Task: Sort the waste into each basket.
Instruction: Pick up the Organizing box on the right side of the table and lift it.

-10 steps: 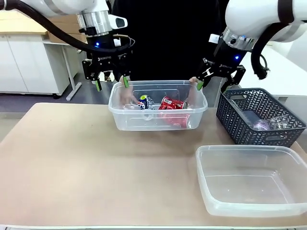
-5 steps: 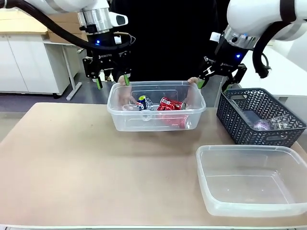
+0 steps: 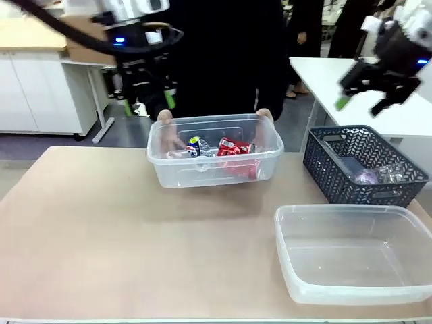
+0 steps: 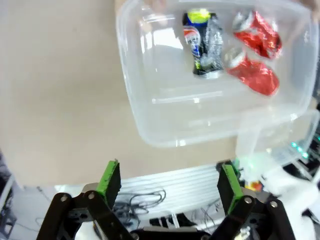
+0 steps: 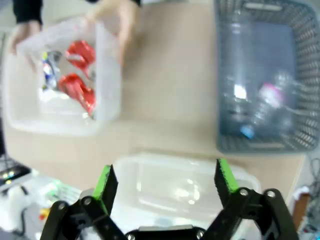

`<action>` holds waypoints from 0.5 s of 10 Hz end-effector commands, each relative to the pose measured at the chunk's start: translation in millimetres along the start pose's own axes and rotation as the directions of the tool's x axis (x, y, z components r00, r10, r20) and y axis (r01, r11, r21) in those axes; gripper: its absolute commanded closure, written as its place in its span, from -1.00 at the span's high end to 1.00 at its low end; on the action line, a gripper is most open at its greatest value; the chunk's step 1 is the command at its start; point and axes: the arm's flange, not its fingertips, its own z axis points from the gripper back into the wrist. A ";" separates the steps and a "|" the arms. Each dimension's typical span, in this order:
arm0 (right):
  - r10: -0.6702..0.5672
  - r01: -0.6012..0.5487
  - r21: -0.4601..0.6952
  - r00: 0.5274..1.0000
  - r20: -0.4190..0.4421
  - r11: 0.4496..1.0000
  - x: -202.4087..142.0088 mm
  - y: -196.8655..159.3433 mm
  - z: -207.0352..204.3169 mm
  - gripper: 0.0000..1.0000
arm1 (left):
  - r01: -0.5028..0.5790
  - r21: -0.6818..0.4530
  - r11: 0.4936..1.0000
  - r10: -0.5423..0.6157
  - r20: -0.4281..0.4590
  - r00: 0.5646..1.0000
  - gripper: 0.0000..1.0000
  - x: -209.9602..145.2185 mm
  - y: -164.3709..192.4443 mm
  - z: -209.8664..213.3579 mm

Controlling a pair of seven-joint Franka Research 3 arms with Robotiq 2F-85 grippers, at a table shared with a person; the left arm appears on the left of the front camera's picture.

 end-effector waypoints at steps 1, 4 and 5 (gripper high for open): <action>0.060 -0.058 -0.056 0.998 0.029 0.997 -53.4 -58.3 12.7 1.00 | 0.001 -0.097 0.995 -0.002 -0.010 1.000 1.00 -75.8 8.4 -3.3; 0.018 -0.017 -0.150 1.000 0.005 0.989 -95.5 -114.8 -3.0 1.00 | 0.061 -0.056 0.997 -0.068 -0.147 0.987 1.00 -127.1 -74.7 -29.8; -0.017 0.016 -0.196 1.000 -0.005 0.980 -110.8 -133.5 -10.6 1.00 | 0.121 -0.019 0.992 -0.123 -0.184 0.975 1.00 -134.7 -106.9 -47.4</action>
